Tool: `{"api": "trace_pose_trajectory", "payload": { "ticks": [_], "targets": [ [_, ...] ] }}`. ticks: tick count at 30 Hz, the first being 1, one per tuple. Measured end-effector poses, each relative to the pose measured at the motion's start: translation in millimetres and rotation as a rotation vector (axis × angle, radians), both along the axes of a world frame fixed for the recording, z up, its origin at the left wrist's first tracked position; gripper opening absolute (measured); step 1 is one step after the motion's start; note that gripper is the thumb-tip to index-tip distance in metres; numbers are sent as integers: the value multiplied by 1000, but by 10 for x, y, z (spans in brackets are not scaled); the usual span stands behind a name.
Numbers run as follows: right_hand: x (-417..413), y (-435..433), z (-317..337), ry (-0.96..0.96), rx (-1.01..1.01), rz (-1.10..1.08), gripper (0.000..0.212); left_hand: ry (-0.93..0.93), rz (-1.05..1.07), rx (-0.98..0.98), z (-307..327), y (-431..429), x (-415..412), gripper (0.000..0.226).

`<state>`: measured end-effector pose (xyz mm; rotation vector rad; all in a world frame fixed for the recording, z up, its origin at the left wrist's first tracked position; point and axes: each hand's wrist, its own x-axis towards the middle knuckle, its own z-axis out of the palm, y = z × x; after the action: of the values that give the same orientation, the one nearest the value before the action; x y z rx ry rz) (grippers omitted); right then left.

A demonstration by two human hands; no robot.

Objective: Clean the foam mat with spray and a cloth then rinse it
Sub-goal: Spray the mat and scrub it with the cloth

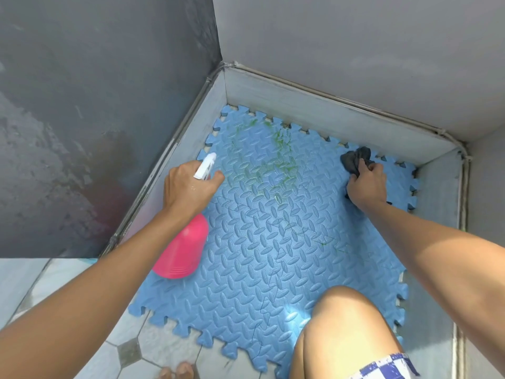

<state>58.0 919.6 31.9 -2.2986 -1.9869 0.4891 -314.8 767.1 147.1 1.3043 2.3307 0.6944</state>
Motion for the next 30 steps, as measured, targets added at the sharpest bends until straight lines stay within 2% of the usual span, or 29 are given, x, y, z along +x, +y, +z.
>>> {"api": "trace_pose_trajectory", "payload": {
  "ticks": [3, 5, 8, 13, 18, 22, 26, 30],
  "targets": [
    [-32, -21, 6, -7, 2, -12, 56, -17, 27, 8, 27, -4, 0, 35],
    [-37, -29, 11, -14, -1, -19, 55, -19, -18, 2, 33, -16, 34, 42],
    [-35, -31, 4, -23, -1, -26, 56, -18, -122, -40, -16, -49, 73, 51],
    [-63, -33, -5, -34, -8, -29, 57, -174, -375, -121, -135, -63, 20, 47],
    [-48, -25, 2, -14, -7, -28, 57, -72, -327, -149, -202, -181, 35, 52],
    [-43, -23, -4, -8, -5, -30, 56, -66, -277, -153, -198, -201, -47, 52],
    [-61, -33, -15, -5, 6, -38, 56, 42, -114, -169, -151, -242, -40, 52],
    [-64, -42, -12, -15, 12, -40, 56, 13, -94, -185, -156, -258, -35, 44]
  ]
}}
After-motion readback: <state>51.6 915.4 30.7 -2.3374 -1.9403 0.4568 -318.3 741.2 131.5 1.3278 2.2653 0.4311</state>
